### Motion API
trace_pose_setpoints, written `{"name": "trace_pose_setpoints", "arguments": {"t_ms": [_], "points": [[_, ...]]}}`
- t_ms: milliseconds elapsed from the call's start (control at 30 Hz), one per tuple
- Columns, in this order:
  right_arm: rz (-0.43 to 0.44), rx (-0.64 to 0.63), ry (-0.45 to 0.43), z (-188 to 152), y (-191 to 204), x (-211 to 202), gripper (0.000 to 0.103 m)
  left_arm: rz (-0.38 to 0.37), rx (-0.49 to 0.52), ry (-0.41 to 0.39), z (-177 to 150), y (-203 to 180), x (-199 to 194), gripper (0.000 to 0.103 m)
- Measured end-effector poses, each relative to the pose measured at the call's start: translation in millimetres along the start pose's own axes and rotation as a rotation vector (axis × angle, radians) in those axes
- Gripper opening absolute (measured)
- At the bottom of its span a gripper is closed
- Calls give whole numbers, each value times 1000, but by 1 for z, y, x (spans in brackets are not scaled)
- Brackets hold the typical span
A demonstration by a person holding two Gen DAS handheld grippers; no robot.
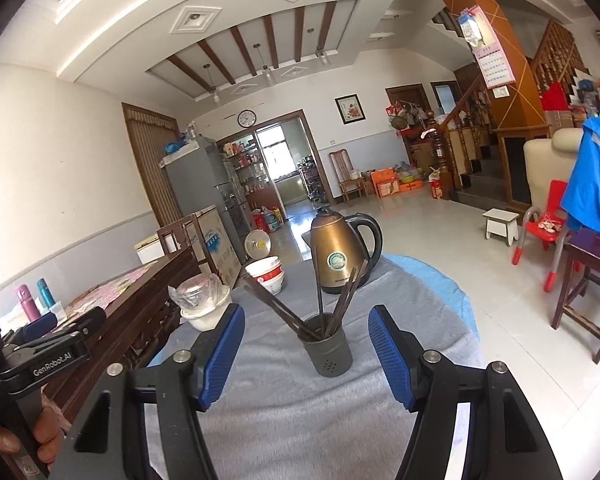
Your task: Organize utensils
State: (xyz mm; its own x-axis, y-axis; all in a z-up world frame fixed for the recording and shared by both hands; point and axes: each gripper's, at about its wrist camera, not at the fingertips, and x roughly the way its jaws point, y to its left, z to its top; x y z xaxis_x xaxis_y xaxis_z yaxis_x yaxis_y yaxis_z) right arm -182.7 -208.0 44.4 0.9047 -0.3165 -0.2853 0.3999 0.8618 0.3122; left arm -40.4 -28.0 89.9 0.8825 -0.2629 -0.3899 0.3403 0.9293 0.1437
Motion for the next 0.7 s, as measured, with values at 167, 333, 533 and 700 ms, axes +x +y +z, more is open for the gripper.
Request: {"name": "trace_pose_setpoints", "arguments": {"t_ms": [167, 333, 533, 700], "points": [[9, -12, 18, -10, 5, -10, 68, -10, 35, 22, -15, -1, -2, 99], [1, -16, 31, -21, 5, -15, 68, -7, 48, 50, -26, 2, -1, 99], [-8, 6, 40, -25, 2, -16, 68, -2, 42, 58, -31, 6, 0, 99], [0, -8, 39, -27, 2, -18, 68, 4, 48, 51, -34, 6, -5, 99]]}}
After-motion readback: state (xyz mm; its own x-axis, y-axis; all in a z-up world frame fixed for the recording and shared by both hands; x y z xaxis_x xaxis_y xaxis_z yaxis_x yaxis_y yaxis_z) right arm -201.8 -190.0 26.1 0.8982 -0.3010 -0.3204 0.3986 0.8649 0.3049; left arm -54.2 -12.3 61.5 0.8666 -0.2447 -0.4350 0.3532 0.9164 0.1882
